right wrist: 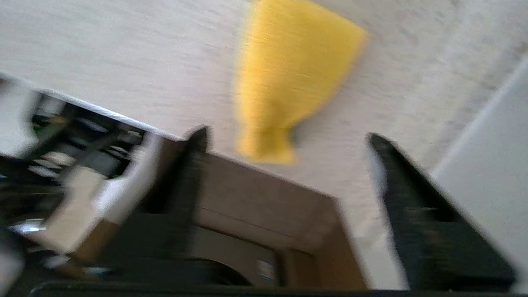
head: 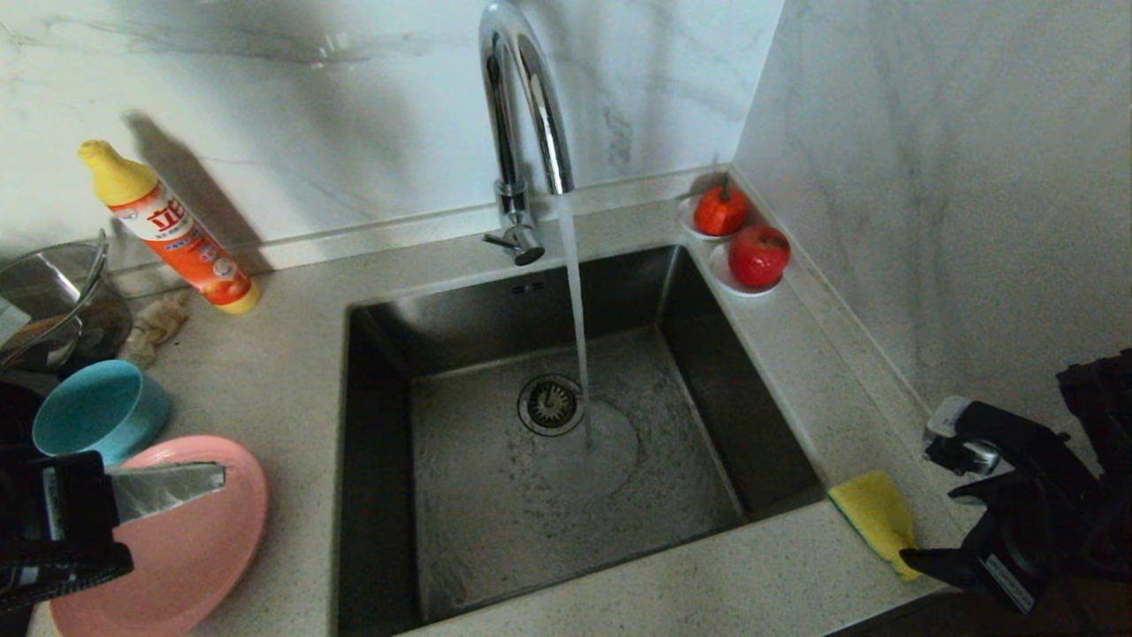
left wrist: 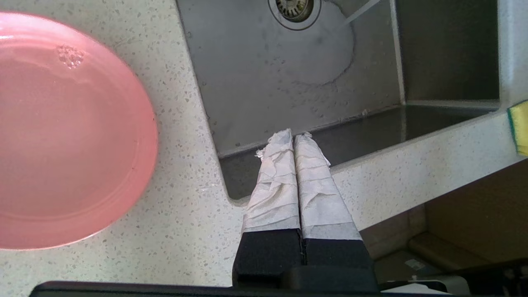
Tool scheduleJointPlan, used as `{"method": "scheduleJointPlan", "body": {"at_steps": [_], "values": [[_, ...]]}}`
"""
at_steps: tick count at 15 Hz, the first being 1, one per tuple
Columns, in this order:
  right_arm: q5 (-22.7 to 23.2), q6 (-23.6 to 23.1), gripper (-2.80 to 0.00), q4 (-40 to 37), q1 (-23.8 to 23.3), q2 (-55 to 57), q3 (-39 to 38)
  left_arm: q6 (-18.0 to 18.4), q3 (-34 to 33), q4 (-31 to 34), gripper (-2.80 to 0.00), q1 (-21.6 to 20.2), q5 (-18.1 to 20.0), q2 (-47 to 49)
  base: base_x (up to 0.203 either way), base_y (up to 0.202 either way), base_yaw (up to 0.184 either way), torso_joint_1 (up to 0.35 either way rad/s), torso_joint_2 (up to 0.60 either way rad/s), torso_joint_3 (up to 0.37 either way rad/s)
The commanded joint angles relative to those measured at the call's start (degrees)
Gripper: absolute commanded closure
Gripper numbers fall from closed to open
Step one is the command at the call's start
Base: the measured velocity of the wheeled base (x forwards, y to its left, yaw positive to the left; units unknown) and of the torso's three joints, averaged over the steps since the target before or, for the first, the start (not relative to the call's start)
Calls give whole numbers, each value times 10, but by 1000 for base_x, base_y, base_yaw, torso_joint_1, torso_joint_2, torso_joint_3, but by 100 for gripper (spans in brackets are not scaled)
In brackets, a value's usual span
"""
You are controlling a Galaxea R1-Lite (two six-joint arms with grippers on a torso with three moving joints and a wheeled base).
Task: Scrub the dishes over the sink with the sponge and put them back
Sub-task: Put down the sponge, then turn off the faucet
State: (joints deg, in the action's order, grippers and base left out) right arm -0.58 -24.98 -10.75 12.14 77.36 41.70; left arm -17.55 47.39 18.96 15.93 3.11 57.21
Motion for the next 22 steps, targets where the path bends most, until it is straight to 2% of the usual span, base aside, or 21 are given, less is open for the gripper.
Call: {"method": "scheduleJointPlan", "body": {"at_steps": [1,3,8,13,20,22], "values": [[5,49,0,-30,48,-48,23,-1,-5,1,0,0,-2,-3,0,0,0,0,0,0],[5,106,0,-50,73,-87,45,-1,-5,1,0,0,-7,-5,0,0,0,0,0,0],[-16,167,0,-97,77,-184,95,-8,-7,-4,0,0,-8,-6,0,0,0,0,0,0],[-69,170,0,-104,69,-272,88,-15,-9,-6,0,-1,-9,3,0,0,0,0,0,0],[-194,167,0,-104,65,-343,80,-18,-7,-7,0,-2,-22,4,0,0,0,0,0,0],[-202,163,0,-106,21,-364,77,-18,-5,-7,0,-2,-22,4,0,0,0,0,0,0]]}}
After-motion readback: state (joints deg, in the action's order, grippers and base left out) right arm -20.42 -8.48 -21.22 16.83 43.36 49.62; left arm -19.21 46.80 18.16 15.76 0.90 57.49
